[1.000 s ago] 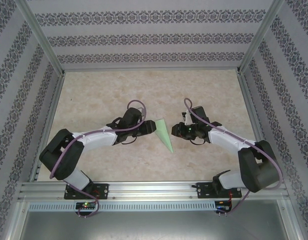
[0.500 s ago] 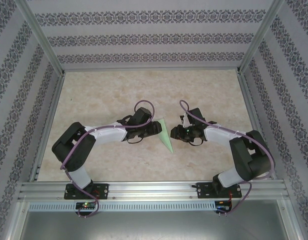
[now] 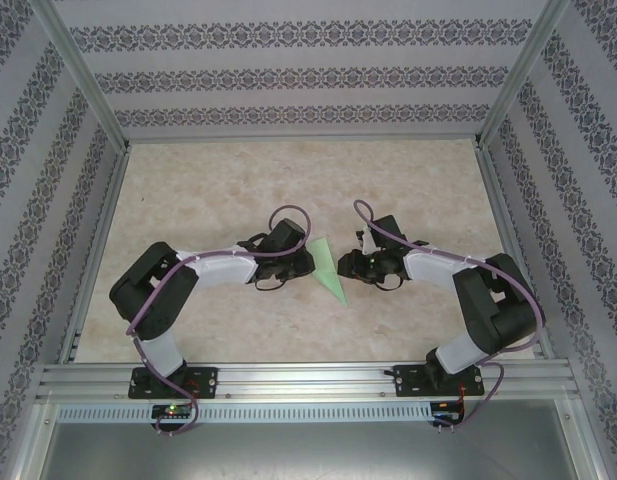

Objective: Fold a paper plane with a square sheet of paper (pick it up from the middle)
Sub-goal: Turn over a paper plane at the center of the table, then move the paper plane to the center of the table.

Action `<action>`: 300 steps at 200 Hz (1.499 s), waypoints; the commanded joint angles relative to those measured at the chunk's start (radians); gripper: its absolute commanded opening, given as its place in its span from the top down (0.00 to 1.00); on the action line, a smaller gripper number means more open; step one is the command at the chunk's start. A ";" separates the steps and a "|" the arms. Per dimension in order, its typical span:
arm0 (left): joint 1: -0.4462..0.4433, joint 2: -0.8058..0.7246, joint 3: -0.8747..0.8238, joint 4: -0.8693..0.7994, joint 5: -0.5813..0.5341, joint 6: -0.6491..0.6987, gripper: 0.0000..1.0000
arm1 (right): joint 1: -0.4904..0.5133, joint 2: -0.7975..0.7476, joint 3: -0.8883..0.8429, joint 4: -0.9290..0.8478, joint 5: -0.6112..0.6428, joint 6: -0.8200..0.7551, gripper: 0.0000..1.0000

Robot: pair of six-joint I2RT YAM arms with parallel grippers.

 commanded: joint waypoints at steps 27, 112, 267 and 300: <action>-0.010 -0.078 -0.051 -0.005 -0.036 0.014 0.95 | 0.040 0.003 0.049 0.015 -0.001 -0.037 0.60; -0.008 -0.065 -0.099 -0.012 -0.047 0.023 0.98 | 0.124 0.036 0.106 -0.016 0.000 -0.077 0.57; -0.008 -0.068 -0.084 -0.021 -0.040 0.043 0.97 | 0.131 0.000 0.023 0.101 -0.046 -0.069 0.45; -0.008 -0.069 -0.079 -0.027 -0.044 0.046 0.97 | 0.137 -0.006 0.026 0.089 -0.106 -0.092 0.44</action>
